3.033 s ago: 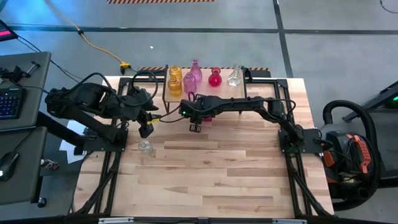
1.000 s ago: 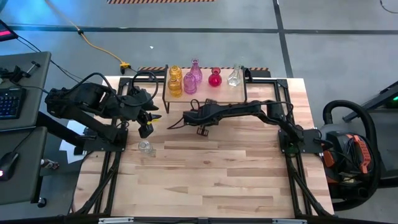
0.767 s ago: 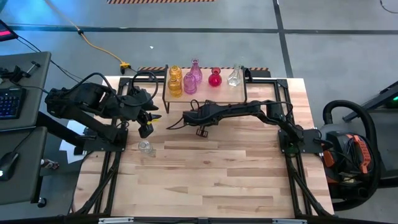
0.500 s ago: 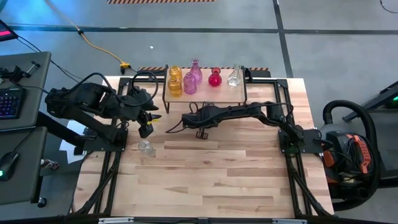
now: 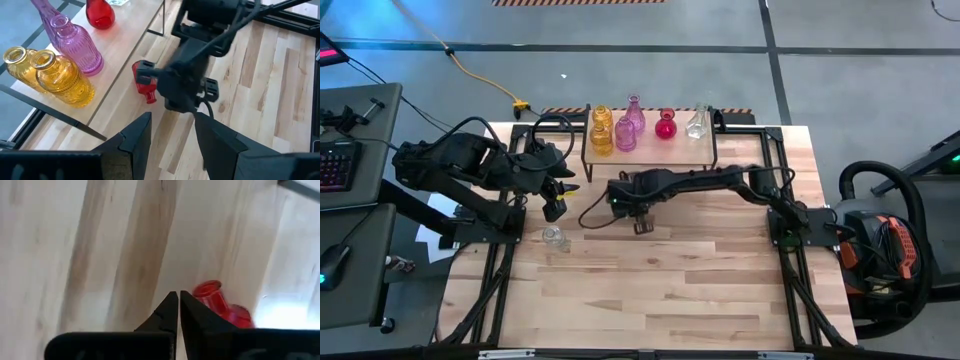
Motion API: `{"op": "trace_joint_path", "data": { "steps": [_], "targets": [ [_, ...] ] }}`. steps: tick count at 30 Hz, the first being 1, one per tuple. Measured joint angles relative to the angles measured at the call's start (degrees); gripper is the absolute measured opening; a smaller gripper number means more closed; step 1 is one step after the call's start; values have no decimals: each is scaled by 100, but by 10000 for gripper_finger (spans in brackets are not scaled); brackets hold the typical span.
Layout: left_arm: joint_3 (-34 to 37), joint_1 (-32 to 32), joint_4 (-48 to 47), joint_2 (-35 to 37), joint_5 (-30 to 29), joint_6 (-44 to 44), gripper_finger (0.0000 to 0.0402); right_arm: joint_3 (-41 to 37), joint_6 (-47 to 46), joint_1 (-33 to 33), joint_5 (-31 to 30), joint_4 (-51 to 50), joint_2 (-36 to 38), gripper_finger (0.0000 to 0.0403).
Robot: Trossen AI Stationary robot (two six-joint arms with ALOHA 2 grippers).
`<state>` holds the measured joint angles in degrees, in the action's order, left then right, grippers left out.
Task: Sort vases onto shelf
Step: Put the red vase on the shelf
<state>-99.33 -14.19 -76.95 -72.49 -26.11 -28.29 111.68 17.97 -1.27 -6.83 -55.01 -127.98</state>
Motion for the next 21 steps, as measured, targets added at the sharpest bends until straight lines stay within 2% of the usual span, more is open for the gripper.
{"op": "trace_joint_path", "data": {
  "steps": [10, 21],
  "targets": [
    [0, 1, 0, 2, 0, -7, 145, -2, 1256, -153, 164, 8, -2, 29],
    [0, 0, 0, 0, 2, -63, 145, -9, 2100, -187, 73, 206, -7, 133]
  ]
}}
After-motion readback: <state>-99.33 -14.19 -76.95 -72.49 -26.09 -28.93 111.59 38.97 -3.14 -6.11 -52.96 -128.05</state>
